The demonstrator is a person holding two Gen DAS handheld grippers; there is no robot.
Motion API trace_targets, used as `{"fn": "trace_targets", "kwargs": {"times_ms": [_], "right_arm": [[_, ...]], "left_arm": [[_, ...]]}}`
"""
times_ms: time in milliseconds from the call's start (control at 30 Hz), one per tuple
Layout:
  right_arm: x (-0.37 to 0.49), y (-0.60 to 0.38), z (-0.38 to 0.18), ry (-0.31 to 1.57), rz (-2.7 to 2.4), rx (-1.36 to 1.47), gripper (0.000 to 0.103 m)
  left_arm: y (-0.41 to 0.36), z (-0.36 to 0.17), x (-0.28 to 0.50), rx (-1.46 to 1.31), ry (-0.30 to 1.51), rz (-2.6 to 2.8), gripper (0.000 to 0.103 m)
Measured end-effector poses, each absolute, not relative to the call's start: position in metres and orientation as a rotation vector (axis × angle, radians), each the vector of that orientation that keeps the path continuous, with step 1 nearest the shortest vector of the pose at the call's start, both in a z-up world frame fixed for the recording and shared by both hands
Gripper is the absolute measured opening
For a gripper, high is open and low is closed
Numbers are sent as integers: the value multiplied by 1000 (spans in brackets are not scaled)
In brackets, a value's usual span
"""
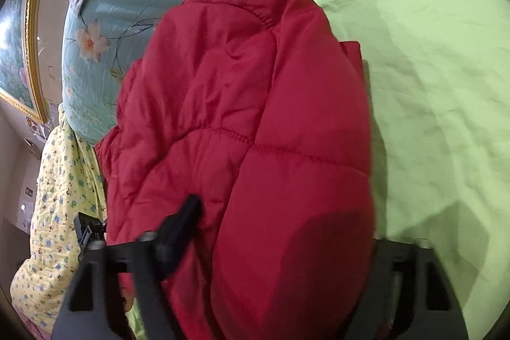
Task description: Fold large clothes
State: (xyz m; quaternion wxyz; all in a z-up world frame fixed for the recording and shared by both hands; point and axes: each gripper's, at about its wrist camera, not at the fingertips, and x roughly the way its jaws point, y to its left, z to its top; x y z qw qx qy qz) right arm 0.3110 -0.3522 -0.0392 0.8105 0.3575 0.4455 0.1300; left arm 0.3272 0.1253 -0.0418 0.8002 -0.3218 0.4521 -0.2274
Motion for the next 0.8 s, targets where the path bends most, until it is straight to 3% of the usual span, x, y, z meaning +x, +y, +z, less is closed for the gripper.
{"fn": "trace_targets", "kwargs": {"times_ms": [67,167,400,800], "right_arm": [[303,-352,-31,942,279,771,47],[287,-346,-19,941,280,749,42],[227,-344,2,932,329,741,39],[138,-339,3,929,353,743,39]], "left_arm": [[124,-35,323,-677,967,-493,60],[121,-19,310,-649,956,-508,56],[125,14,254,-619,906,-575,53],[138,10,162,-643,948,-608,53]]}}
